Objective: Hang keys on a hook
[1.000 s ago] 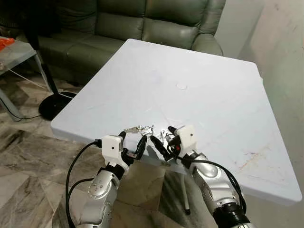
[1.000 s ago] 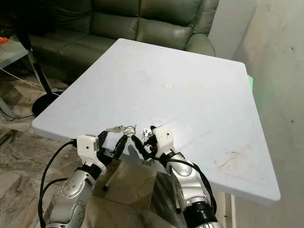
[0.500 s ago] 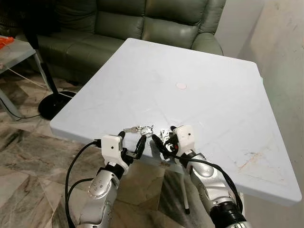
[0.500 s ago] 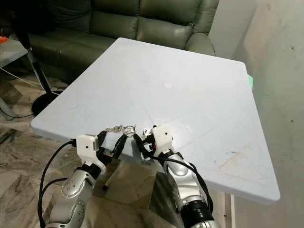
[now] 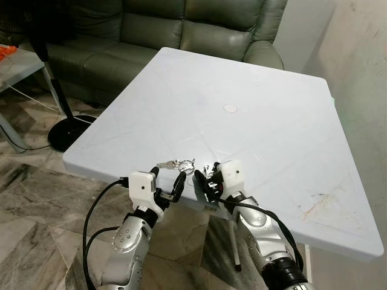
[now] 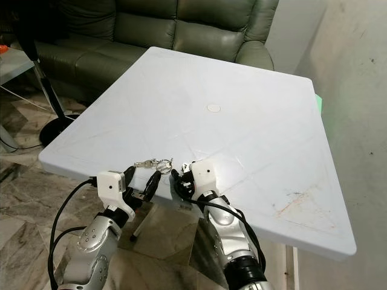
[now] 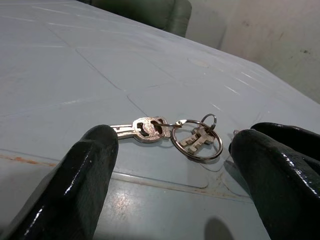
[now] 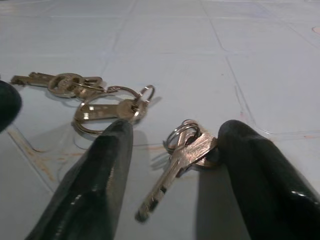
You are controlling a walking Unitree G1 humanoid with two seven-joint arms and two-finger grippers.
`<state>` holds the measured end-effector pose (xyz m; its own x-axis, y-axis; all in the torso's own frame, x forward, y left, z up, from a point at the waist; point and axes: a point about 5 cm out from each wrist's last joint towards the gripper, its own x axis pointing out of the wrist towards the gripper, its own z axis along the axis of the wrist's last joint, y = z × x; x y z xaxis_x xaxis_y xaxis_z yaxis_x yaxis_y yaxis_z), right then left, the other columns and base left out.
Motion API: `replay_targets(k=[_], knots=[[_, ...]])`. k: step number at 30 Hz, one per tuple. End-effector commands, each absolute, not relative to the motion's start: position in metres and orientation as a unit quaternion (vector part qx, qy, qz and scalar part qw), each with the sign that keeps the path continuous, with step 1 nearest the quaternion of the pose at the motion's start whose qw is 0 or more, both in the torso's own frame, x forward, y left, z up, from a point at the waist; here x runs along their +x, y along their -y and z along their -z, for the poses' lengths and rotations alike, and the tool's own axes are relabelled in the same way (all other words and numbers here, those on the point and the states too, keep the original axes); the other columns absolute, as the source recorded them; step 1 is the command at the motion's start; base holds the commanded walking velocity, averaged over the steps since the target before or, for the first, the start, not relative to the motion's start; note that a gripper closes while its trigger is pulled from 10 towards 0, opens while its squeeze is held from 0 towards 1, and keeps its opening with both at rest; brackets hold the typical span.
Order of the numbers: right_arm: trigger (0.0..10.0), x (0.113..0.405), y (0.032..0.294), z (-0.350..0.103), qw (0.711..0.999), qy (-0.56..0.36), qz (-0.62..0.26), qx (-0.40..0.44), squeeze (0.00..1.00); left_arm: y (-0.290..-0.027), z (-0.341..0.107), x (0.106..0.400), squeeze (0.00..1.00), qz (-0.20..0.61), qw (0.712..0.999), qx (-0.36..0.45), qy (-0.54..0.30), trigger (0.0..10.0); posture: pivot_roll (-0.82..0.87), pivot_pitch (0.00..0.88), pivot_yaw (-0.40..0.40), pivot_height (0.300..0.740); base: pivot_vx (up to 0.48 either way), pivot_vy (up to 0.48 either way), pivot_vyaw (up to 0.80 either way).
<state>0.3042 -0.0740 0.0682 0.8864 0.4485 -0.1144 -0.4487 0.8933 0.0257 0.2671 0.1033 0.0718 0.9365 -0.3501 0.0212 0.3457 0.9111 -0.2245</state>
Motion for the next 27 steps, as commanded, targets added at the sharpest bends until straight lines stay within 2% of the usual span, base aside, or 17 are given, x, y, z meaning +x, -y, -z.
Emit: replay_targets(k=[1,11,15,17,27], knots=[[0.0,0.3036,0.0765,-0.0673,0.974,-0.058,-0.219,-0.001,0.00,-0.0960,-0.0767,0.2669,0.00,0.184,0.975,-0.123,-0.003,10.0,0.02,0.057,-0.108,0.740,0.000,0.000,0.00],[0.0,0.3045,0.0764,-0.0680,0.977,-0.057,-0.207,0.001,0.00,-0.0953,-0.0768,0.2669,0.00,0.184,0.975,-0.124,-0.003,10.0,0.02,0.062,-0.106,0.740,0.000,0.000,0.00],[0.6,0.3050,0.0763,-0.0678,0.977,-0.059,-0.203,0.001,0.00,-0.0953,-0.0769,0.2672,0.00,0.184,0.975,-0.124,-0.003,10.0,0.02,0.062,-0.106,0.740,0.000,0.000,0.00],[0.0,0.3057,0.0755,-0.0685,0.978,-0.056,-0.202,0.001,0.00,-0.0952,-0.0770,0.2674,0.00,0.184,0.975,-0.125,-0.003,10.0,0.02,0.061,-0.107,0.740,0.000,0.000,0.00],[0.0,0.3067,0.0754,-0.0706,0.979,-0.050,-0.198,0.002,0.00,-0.0939,-0.0771,0.2672,0.00,0.186,0.975,-0.125,-0.003,10.0,0.02,0.061,-0.107,0.740,0.000,0.000,0.00]])
